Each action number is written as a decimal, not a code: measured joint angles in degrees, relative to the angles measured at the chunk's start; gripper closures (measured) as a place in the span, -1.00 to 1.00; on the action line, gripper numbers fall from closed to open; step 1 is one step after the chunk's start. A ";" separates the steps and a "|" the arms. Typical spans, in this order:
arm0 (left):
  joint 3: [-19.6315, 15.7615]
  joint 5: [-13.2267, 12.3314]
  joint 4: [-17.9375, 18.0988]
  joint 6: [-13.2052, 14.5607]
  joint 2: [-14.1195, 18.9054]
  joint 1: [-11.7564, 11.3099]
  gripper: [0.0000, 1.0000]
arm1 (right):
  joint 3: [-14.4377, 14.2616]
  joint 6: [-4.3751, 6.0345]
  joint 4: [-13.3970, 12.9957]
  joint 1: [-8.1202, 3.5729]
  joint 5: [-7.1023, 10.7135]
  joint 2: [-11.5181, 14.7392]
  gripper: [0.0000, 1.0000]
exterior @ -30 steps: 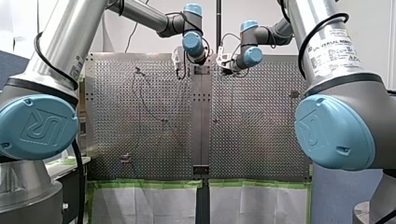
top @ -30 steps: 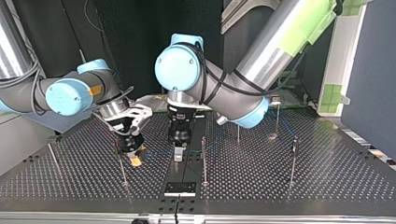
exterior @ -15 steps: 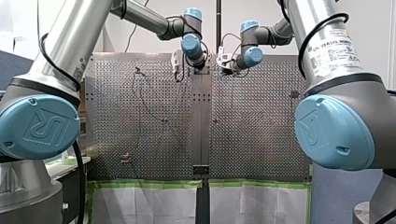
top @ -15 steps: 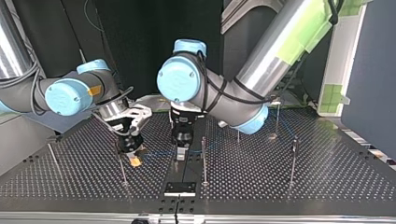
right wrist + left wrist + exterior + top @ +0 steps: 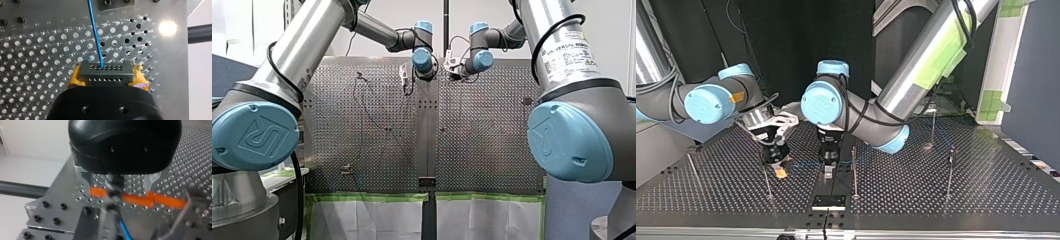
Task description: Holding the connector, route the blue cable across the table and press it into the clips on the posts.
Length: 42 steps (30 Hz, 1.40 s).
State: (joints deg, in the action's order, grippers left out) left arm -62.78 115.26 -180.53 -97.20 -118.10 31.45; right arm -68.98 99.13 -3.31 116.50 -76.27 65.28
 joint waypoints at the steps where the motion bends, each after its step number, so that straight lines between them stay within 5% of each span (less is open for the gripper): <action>1: 0.72 0.07 -0.03 -0.04 -0.74 -0.04 -1.00 | -0.01 0.00 -0.01 0.00 -0.01 0.00 1.00; 7: 4.16 0.70 0.07 -0.09 -4.01 -0.12 -1.00 | 0.00 0.00 -0.04 0.00 -0.03 -0.01 1.00; 18: 5.30 3.76 0.91 -0.03 -4.62 0.00 -1.00 | 0.01 0.00 -0.04 -0.18 -0.02 -0.02 1.00; 20: 5.30 4.36 0.82 0.27 -4.62 0.21 0.03 | 0.00 0.00 -0.04 -0.22 0.01 -0.02 1.00; 21: 5.30 4.68 0.81 0.49 -4.61 0.32 0.03 | 0.00 0.00 -0.03 -0.22 0.02 -0.03 1.00; 23: 5.30 5.41 0.76 0.84 -4.63 0.52 0.85 | -0.02 0.00 0.00 -0.24 0.04 -0.06 1.00; 25: 5.31 6.09 0.73 0.94 -4.63 0.61 1.00 | -0.02 0.00 0.03 -0.25 0.05 -0.07 1.00; 42: 0.57 10.21 0.80 -1.12 -3.37 0.77 1.00 | -0.55 0.00 1.39 0.50 0.19 -0.13 1.00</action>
State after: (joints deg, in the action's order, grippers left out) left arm -62.21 125.46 -179.72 -98.32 -121.48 32.22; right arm -69.53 99.13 -1.92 117.00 -76.08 65.15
